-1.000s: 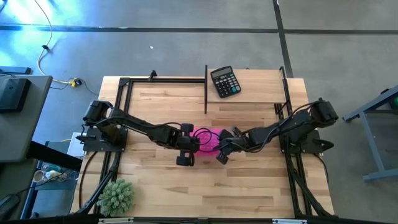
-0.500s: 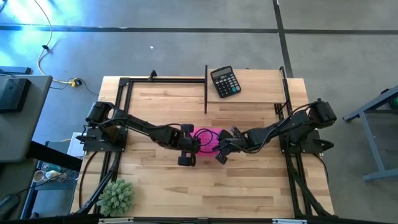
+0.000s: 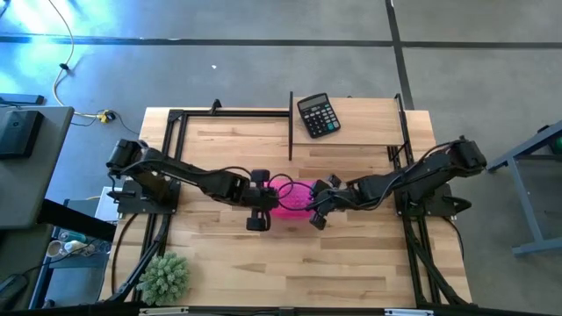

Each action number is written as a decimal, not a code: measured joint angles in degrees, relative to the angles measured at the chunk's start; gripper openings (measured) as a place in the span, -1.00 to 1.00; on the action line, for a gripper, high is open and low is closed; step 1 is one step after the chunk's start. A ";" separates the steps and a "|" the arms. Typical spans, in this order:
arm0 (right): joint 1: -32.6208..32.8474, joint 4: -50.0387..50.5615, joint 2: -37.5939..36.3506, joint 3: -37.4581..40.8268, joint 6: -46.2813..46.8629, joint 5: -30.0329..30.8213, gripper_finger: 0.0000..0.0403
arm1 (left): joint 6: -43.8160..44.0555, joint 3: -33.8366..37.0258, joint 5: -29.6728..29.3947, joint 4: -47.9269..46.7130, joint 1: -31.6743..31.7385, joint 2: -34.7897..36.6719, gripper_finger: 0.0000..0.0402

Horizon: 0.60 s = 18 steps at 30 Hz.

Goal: Pack school essentials
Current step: Return to Home Position

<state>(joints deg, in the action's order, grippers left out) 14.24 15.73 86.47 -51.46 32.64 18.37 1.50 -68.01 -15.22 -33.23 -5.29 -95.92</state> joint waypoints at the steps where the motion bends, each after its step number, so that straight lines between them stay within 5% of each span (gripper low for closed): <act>1: 0.00 0.18 -0.89 0.00 -0.91 0.01 -0.60 | -0.53 0.00 -0.07 0.01 0.04 0.81 -1.00; 9: 0.02 -0.71 -9.83 -0.11 -9.69 0.68 -0.60 | -3.57 -0.04 0.20 0.05 2.12 9.98 -1.00; 18: 0.02 -2.49 -19.88 -0.20 -22.62 0.72 -0.60 | -4.67 2.30 15.62 3.51 6.56 20.98 -1.00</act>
<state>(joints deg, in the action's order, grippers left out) 14.26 13.25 66.59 -51.66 10.02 19.09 -3.17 -65.71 0.40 -29.72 1.27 -74.94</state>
